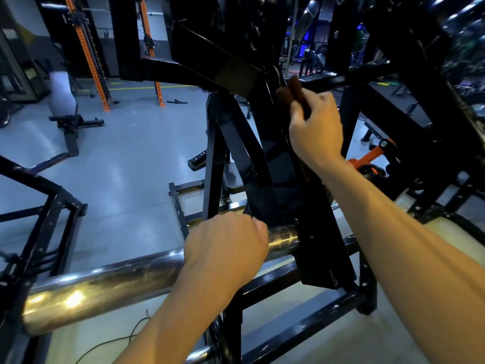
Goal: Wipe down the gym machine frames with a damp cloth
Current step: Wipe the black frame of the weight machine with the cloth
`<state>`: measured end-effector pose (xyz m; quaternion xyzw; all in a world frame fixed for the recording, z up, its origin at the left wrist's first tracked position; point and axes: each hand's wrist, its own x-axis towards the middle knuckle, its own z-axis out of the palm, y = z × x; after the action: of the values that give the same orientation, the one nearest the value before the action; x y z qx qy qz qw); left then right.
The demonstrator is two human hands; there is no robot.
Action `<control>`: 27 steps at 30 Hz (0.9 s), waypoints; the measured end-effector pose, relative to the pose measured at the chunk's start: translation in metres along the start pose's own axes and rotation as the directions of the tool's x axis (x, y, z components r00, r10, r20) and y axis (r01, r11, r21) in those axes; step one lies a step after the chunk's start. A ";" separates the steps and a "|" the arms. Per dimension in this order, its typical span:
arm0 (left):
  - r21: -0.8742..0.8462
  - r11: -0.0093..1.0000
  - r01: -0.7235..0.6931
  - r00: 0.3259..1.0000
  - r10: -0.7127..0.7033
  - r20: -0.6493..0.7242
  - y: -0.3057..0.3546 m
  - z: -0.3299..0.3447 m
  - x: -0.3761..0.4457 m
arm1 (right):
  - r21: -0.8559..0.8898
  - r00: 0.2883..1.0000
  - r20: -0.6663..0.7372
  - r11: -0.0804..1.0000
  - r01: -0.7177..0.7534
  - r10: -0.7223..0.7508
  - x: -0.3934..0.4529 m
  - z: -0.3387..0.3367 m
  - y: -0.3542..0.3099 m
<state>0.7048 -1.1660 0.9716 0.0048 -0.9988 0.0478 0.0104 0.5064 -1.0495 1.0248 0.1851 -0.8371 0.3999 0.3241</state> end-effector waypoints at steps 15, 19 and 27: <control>-0.150 0.981 0.121 0.993 -0.122 -0.001 0.002 -0.001 0.000 | 0.031 0.992 0.028 0.992 0.124 -0.125 0.019 0.014 -0.020; -0.122 0.979 0.160 0.987 -0.160 0.016 0.006 0.000 0.002 | -0.039 0.982 0.014 0.981 0.188 -0.188 -0.012 0.005 0.000; -0.056 0.997 0.052 0.999 -0.052 0.008 0.002 -0.006 -0.003 | 0.031 0.976 0.071 0.978 0.205 -0.207 -0.017 -0.004 -0.004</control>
<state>0.7081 -1.1639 0.9777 0.0308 -0.9993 0.0193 0.0084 0.5224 -1.0484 1.0175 0.2892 -0.8201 0.3670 0.3303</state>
